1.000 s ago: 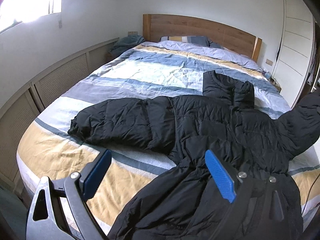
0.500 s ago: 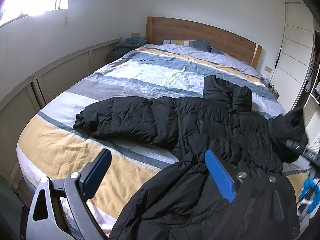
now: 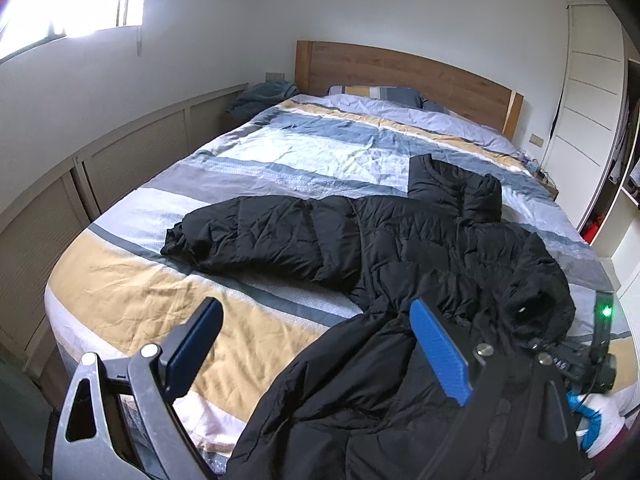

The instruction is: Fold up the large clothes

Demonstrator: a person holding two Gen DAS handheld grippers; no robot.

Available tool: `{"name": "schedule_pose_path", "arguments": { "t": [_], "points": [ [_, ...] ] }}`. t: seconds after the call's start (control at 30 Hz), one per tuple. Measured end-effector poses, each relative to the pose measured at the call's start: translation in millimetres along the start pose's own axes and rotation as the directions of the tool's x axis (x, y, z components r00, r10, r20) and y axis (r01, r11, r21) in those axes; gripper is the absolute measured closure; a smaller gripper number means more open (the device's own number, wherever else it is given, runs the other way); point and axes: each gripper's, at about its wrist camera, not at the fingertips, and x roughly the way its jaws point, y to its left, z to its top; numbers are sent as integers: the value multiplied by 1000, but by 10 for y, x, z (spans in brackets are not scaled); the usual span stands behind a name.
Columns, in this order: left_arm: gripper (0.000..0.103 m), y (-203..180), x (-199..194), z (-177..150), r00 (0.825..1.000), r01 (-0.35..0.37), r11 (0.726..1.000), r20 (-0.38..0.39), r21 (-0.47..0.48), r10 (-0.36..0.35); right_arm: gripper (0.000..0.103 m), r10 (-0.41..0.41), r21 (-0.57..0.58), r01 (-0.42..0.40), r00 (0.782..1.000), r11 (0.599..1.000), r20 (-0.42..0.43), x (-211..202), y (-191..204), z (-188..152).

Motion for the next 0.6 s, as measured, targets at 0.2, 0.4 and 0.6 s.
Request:
{"name": "schedule_pose_path", "arguments": {
  "t": [0.2, 0.4, 0.6],
  "points": [
    [8, -208, -177, 38, 1000, 9, 999, 18, 45, -10, 35, 34, -56, -34, 999, 998, -4, -73, 191, -94],
    [8, -463, -260, 22, 1000, 27, 995, -18, 93, -25, 34, 121, -116, -121, 993, 986, -6, -199, 431, -223],
    [8, -884, -187, -47, 997, 46, 985, -72, 166, -34, 34, 166, -98, -161, 985, 982, 46, -519, 258, -335]
  ]
}}
